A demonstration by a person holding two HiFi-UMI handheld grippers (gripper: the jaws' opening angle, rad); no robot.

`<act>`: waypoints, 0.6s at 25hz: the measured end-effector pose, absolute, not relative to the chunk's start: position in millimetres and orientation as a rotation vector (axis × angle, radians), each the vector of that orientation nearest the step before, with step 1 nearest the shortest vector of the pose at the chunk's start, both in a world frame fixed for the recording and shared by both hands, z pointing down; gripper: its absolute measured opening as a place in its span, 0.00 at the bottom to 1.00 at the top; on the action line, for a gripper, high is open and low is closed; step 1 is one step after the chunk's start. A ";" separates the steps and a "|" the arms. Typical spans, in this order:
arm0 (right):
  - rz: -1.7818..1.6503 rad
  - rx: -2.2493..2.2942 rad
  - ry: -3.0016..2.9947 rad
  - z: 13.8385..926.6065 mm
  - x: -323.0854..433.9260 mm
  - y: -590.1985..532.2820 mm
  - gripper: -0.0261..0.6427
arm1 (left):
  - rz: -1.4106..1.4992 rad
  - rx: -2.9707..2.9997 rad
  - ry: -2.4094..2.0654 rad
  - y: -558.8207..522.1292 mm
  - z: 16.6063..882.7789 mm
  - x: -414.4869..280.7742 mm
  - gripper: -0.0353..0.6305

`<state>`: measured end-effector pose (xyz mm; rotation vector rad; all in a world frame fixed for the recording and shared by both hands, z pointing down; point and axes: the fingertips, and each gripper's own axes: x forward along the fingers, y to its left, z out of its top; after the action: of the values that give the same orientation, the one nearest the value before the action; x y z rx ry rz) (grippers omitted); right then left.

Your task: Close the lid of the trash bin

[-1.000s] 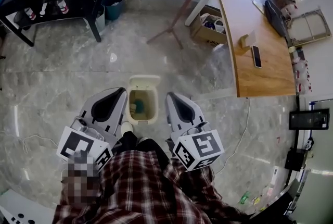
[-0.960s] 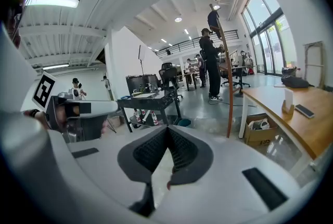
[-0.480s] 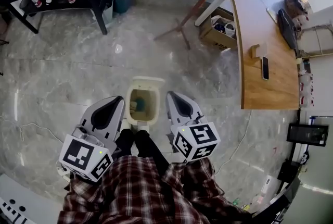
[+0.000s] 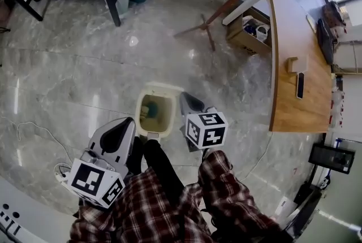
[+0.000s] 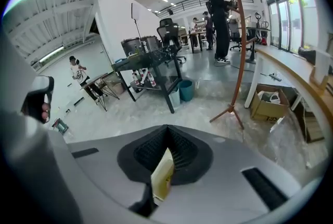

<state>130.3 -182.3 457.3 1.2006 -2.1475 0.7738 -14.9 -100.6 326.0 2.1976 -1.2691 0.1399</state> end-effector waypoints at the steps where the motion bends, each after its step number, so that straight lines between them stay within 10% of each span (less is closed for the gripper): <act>1: 0.773 1.184 -2.137 469.0 128.5 -188.5 0.06 | 0.145 2.186 -1.267 -102.1 333.7 -14.0 0.07; 15: 0.777 0.788 -2.017 586.9 112.7 -250.1 0.06 | 0.204 2.052 -1.188 -115.9 421.3 1.6 0.07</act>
<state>112.7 -250.1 586.9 0.7881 -2.0172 0.7766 1.6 -115.9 421.3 2.0523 -1.1884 0.2039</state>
